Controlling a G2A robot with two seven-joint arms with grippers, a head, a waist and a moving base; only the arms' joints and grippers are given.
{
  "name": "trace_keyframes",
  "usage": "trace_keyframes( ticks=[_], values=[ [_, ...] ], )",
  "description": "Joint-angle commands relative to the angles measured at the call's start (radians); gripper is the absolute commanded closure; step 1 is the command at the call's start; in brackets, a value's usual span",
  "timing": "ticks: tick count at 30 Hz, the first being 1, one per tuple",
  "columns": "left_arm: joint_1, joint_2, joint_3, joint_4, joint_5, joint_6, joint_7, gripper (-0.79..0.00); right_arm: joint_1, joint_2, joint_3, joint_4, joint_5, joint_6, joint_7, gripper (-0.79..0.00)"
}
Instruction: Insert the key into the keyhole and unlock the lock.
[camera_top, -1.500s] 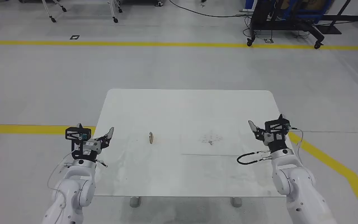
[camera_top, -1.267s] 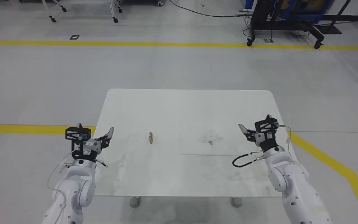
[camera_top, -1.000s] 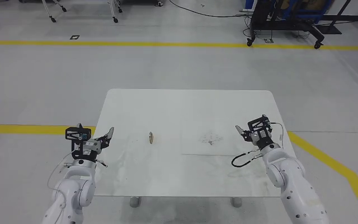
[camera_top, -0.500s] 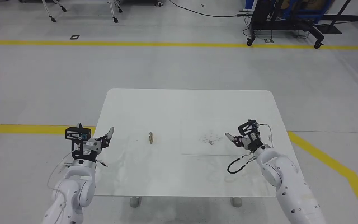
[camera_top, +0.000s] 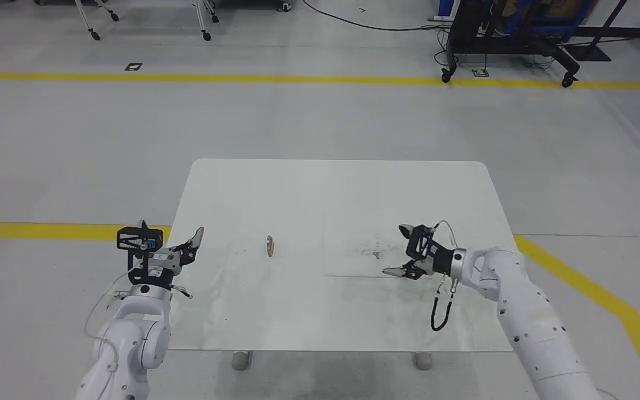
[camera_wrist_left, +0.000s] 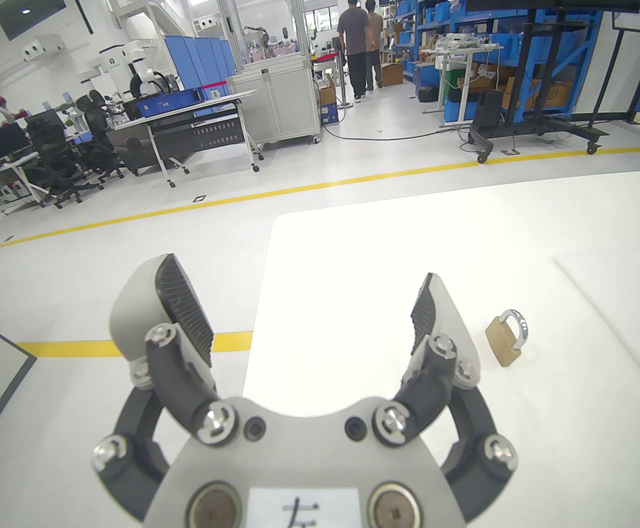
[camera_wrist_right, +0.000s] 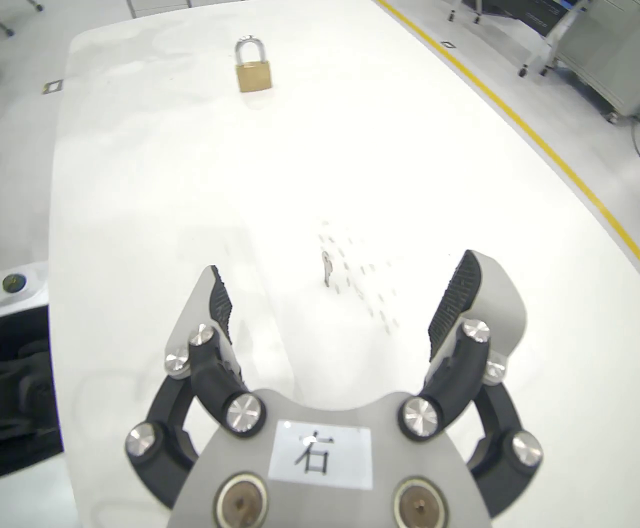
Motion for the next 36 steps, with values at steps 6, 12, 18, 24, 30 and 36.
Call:
trace_keyframes(
  ticks=[6,12,18,24,30,36],
  values=[
    [0.0,0.0,0.0,0.0,0.0,0.0,0.0,-0.785,0.161,-0.001,-0.166,0.148,-0.113,0.004,-0.005,-0.332],
    [0.0,0.0,0.0,0.0,0.0,0.0,0.0,-0.785,0.244,-0.014,-0.251,0.226,-0.116,0.004,0.014,-0.228],
    [0.0,0.0,0.0,0.0,0.0,0.0,0.0,-0.785,0.276,-0.013,-0.308,0.252,-0.126,0.004,0.017,0.0],
    [0.0,0.0,0.0,0.0,0.0,0.0,0.0,-0.785,0.294,-0.005,-0.349,0.246,-0.126,0.004,0.005,0.0],
    [0.0,0.0,0.0,0.0,0.0,0.0,0.0,-0.785,0.296,0.01,-0.381,0.211,-0.114,0.004,-0.038,0.0],
    [0.0,0.0,0.0,0.0,0.0,0.0,0.0,-0.785,0.294,0.026,-0.407,0.185,-0.101,0.004,-0.099,0.0]
  ],
)
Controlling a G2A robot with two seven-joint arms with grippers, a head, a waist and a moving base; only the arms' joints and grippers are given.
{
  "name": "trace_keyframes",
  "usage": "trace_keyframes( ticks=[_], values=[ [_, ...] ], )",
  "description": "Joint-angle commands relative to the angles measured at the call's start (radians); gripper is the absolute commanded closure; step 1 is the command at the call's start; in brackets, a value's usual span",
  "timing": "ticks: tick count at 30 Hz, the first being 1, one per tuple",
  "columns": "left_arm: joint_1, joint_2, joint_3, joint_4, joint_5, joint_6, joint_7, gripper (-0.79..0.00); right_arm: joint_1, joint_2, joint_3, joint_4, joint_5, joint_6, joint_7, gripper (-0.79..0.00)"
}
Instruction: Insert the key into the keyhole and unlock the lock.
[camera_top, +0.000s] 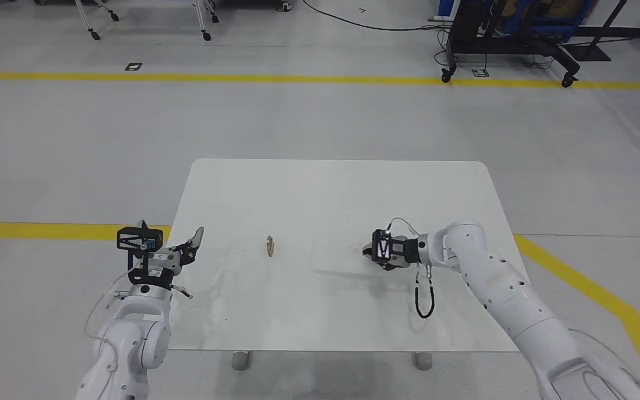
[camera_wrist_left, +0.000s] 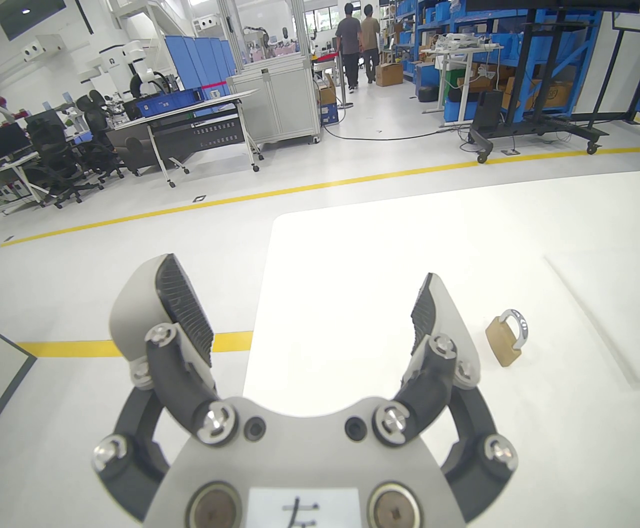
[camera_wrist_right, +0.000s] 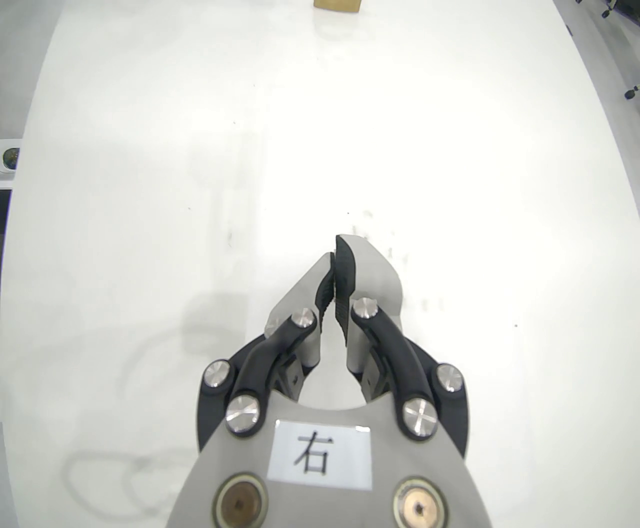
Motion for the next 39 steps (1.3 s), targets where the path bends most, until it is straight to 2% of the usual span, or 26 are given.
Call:
trace_keyframes(
  ticks=[1,13,15,18,20,24,27,31,34,39],
  values=[
    [0.0,0.0,0.0,0.0,0.0,0.0,0.0,-0.785,-0.002,0.005,-0.003,0.0,0.006,0.0,-0.022,0.0],
    [0.0,0.0,-0.001,-0.001,-0.001,0.0,0.001,-0.785,-0.005,0.008,0.005,0.008,0.019,0.003,-0.04,0.0],
    [0.005,0.0,-0.002,-0.029,0.01,-0.005,0.008,-0.785,-0.005,0.008,0.005,0.008,0.019,0.003,-0.04,0.0],
    [-0.015,0.0,0.039,-0.097,0.019,-0.09,-0.041,-0.785,-0.005,0.008,0.005,0.008,0.019,0.003,-0.04,0.0],
    [-0.066,0.002,0.084,-0.114,0.031,-0.18,-0.107,-0.785,-0.005,0.008,0.005,0.008,0.019,0.003,-0.04,0.0],
    [-0.23,0.003,0.221,-0.107,0.039,-0.443,-0.272,-0.785,-0.005,0.008,0.005,0.008,0.019,0.003,-0.04,0.0],
    [-0.372,-0.007,0.326,-0.053,0.009,-0.535,-0.399,-0.785,-0.005,0.008,0.005,0.008,0.019,0.003,-0.04,0.0],
    [-0.547,-0.037,0.494,0.088,-0.01,-0.55,-0.503,-0.785,-0.005,0.008,0.005,0.008,0.019,0.003,-0.04,0.0],
    [-0.655,-0.066,0.618,0.211,0.012,-0.521,-0.54,-0.785,-0.005,0.008,0.005,0.008,0.019,0.003,-0.04,0.0],
    [-0.765,-0.113,0.764,0.376,0.058,-0.454,-0.537,-0.785,-0.005,0.008,0.005,0.008,0.019,0.003,-0.04,0.0]
  ],
)
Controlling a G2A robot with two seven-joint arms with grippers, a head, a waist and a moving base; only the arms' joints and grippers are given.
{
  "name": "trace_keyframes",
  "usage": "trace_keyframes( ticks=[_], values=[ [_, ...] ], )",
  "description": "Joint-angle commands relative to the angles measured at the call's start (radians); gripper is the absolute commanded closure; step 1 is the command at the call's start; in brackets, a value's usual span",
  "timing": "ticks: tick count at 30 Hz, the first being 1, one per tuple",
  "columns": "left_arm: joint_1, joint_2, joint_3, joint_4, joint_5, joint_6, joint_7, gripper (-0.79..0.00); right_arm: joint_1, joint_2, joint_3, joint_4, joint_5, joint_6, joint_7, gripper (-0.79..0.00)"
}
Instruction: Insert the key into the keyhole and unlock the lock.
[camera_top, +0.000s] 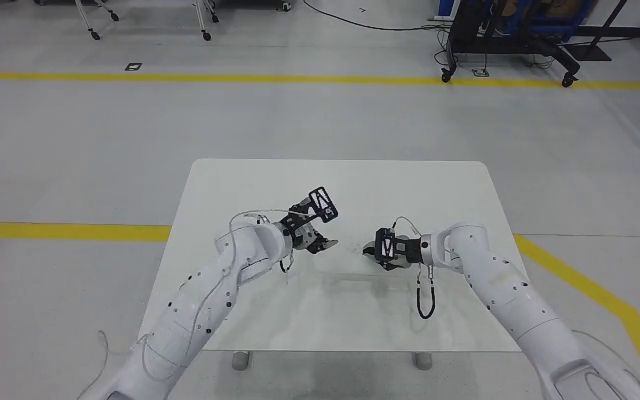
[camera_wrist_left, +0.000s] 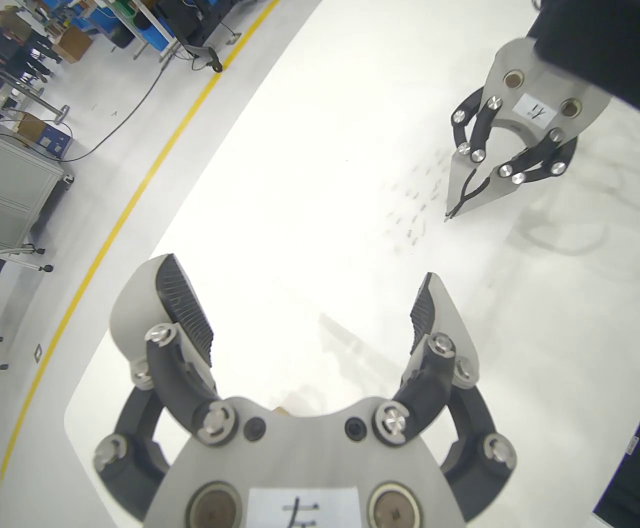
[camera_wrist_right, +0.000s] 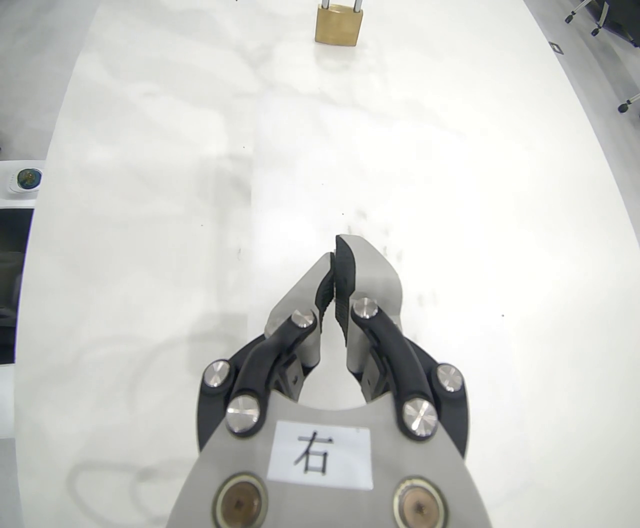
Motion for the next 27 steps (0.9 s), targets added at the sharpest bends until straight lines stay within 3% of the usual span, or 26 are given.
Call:
trace_keyframes(
  ticks=[1,7,13,27],
  values=[
    [-0.033,-0.015,0.047,0.063,0.023,0.028,0.003,-0.785,0.0,0.0,0.0,0.0,0.0,0.0,0.0,0.0],
    [-0.075,-0.05,0.128,0.191,0.06,0.074,0.027,-0.785,0.0,0.0,0.0,0.0,0.0,0.0,0.0,0.0],
    [-0.083,-0.072,0.147,0.27,0.022,0.101,0.056,-0.785,0.0,0.0,0.0,0.0,0.0,0.0,0.0,0.0],
    [-0.068,-0.086,0.153,0.333,0.038,0.095,0.073,-0.785,0.0,0.0,0.0,0.0,0.0,0.0,0.0,0.0]
  ],
)
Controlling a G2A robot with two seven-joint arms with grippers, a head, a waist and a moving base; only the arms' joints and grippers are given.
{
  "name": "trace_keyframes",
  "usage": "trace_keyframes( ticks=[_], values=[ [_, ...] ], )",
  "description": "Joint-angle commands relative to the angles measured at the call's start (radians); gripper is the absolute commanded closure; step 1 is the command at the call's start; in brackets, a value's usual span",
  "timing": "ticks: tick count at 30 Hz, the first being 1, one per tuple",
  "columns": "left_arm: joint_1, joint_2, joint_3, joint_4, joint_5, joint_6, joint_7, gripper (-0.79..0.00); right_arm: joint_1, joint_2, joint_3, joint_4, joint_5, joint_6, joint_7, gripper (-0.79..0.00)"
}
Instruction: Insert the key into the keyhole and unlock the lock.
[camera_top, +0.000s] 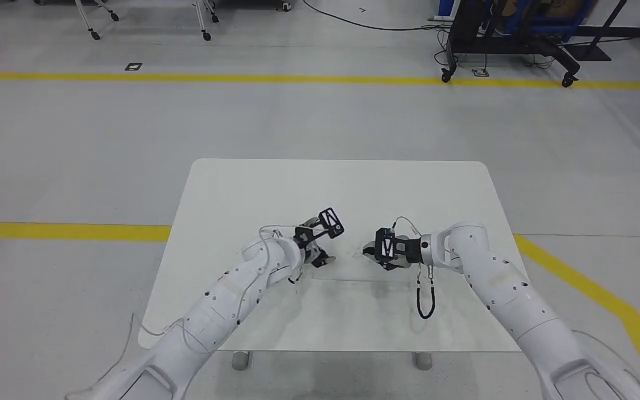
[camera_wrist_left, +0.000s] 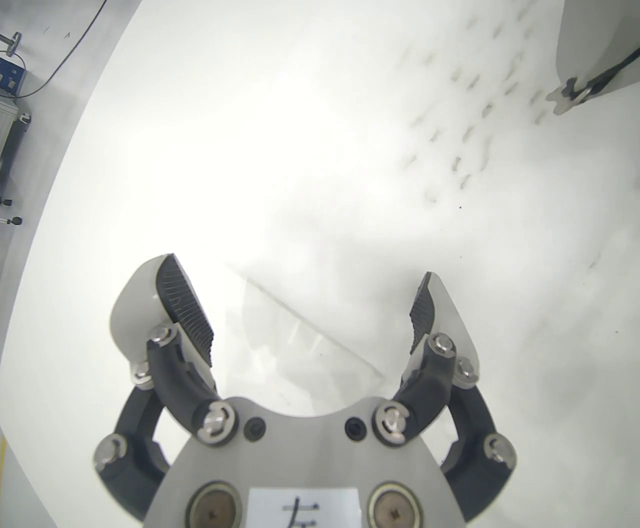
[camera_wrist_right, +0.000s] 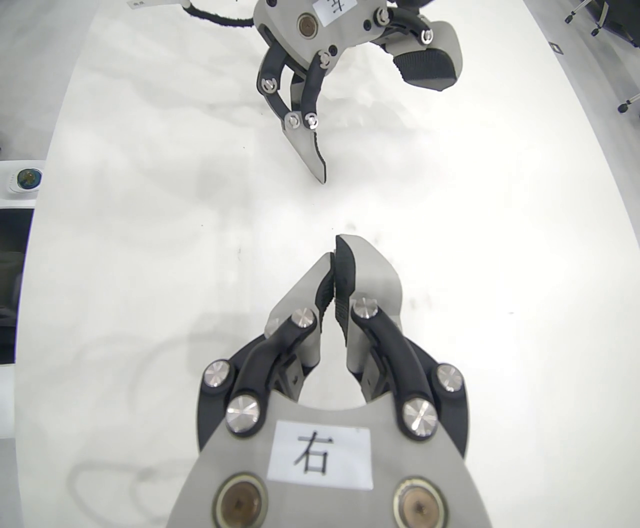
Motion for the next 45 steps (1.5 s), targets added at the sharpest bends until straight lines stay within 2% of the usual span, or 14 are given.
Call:
trace_keyframes(
  ticks=[1,5,9,14,20,21,25,29,41,43,45],
  values=[
    [0.003,0.0,-0.003,-0.001,0.006,0.0,0.001,-0.785,0.0,0.0,0.0,0.0,0.0,0.0,0.0,0.0],
    [0.009,0.002,-0.02,-0.013,-0.002,0.001,0.011,-0.785,0.0,0.0,0.0,0.0,0.0,0.0,0.0,0.0],
    [0.02,0.011,-0.071,-0.073,-0.031,0.007,0.037,-0.785,0.0,0.0,0.0,0.0,0.0,0.0,0.0,0.0],
    [0.064,0.043,-0.18,-0.224,-0.024,0.022,0.045,-0.785,0.0,0.0,0.0,0.0,0.0,0.0,0.0,0.0],
    [0.197,0.089,-0.357,-0.459,-0.02,0.034,0.065,-0.785,-0.009,-0.002,0.007,-0.017,0.039,0.017,-0.02,0.0],
    [0.206,0.091,-0.368,-0.47,-0.022,0.034,0.067,-0.785,-0.011,-0.002,0.017,-0.019,0.071,0.017,-0.038,0.0],
    [0.206,0.091,-0.368,-0.47,-0.022,0.034,0.067,-0.785,-0.023,0.002,0.074,-0.018,0.247,-0.003,-0.161,0.0],
    [0.206,0.091,-0.368,-0.47,-0.022,0.034,0.067,-0.785,-0.038,0.02,0.05,-0.021,0.429,-0.003,-0.295,0.0],
    [0.206,0.091,-0.368,-0.47,-0.022,0.034,0.067,-0.785,-0.037,0.022,0.045,-0.02,0.44,-0.003,-0.3,0.0],
    [0.225,0.086,-0.385,-0.489,-0.124,0.06,0.114,-0.785,-0.048,0.02,0.045,-0.038,0.465,0.0,-0.314,0.0],
    [0.234,0.08,-0.424,-0.492,-0.316,0.079,0.147,-0.785,-0.074,0.016,0.035,-0.071,0.536,-0.003,-0.361,0.0]
  ],
)
